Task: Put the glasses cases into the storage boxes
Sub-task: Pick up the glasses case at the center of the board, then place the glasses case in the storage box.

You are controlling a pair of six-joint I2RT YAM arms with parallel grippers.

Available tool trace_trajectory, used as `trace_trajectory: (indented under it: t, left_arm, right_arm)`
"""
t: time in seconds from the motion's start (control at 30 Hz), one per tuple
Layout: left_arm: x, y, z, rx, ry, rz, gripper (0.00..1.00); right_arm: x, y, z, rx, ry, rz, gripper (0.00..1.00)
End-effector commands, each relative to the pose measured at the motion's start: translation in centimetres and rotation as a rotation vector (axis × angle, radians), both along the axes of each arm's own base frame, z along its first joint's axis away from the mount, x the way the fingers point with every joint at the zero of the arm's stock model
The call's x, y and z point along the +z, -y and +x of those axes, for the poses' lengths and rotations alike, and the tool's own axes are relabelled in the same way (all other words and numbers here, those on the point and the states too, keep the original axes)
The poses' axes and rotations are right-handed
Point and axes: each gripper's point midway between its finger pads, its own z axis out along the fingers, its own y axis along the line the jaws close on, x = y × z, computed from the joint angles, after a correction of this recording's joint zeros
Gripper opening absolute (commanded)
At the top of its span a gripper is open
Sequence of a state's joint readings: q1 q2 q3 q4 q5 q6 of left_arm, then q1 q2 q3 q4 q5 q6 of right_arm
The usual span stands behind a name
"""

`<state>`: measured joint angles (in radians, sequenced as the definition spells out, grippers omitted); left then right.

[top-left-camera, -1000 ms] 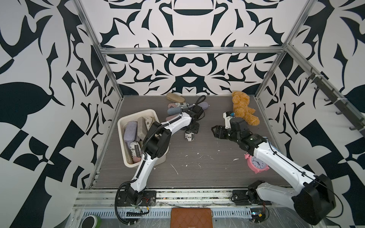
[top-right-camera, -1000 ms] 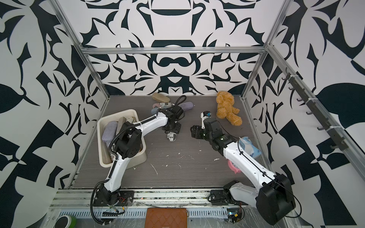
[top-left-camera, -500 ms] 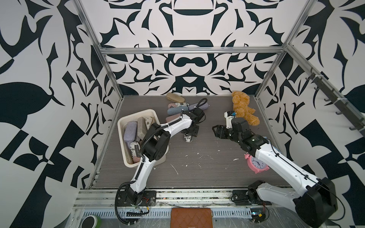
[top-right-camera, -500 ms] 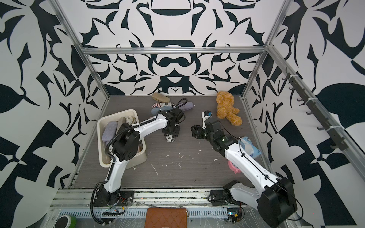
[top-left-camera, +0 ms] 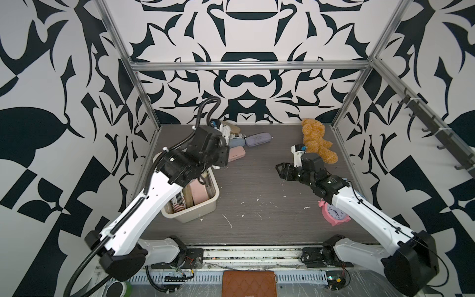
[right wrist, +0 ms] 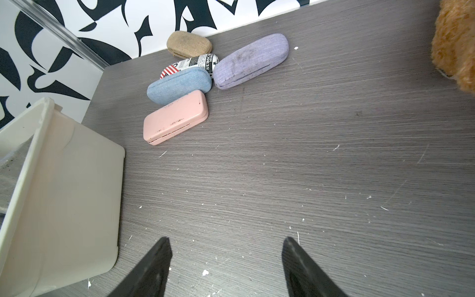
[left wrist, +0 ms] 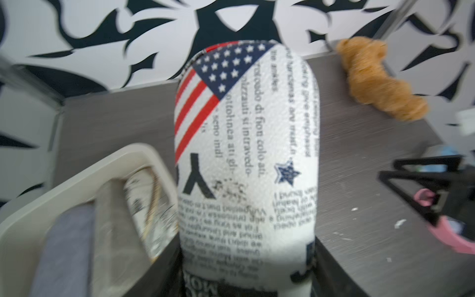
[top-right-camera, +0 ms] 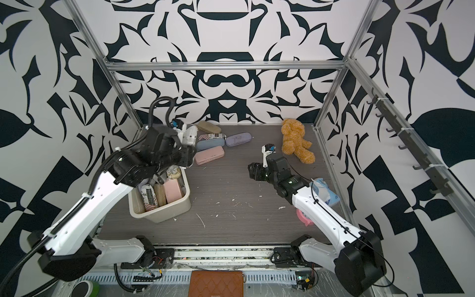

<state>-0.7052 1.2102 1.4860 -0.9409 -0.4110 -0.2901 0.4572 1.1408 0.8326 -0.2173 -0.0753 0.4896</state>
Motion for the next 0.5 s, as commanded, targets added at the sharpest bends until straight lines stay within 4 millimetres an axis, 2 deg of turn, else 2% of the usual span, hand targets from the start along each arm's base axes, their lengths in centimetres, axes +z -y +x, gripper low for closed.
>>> trace_trajectory:
  t: [0.0, 0.3, 0.4, 0.47]
  left_arm:
    - [-5.5, -3.3, -2.8, 0.004, -0.127, 0.177, 0.58]
    - [-10.8, -6.9, -5.1, 0.010, -0.093, 0.272, 0.58]
    - [-10.7, -7.8, -5.1, 0.030, -0.062, 0.298, 0.56]
    - [-10.9, -7.2, -5.5, -0.010, -0.079, 0.277, 0.63]
  right_arm:
    - [1.2, -0.7, 0.6, 0.021, 0.032, 0.039, 0.71]
    - [1.2, -0.9, 0.2, 0.028, 0.023, 0.051, 0.70]
    - [1.2, -0.8, 0.2, 0.026, 0.026, 0.054, 0.70]
    - [1.2, -1.0, 0.2, 0.034, 0.023, 0.060, 0.70]
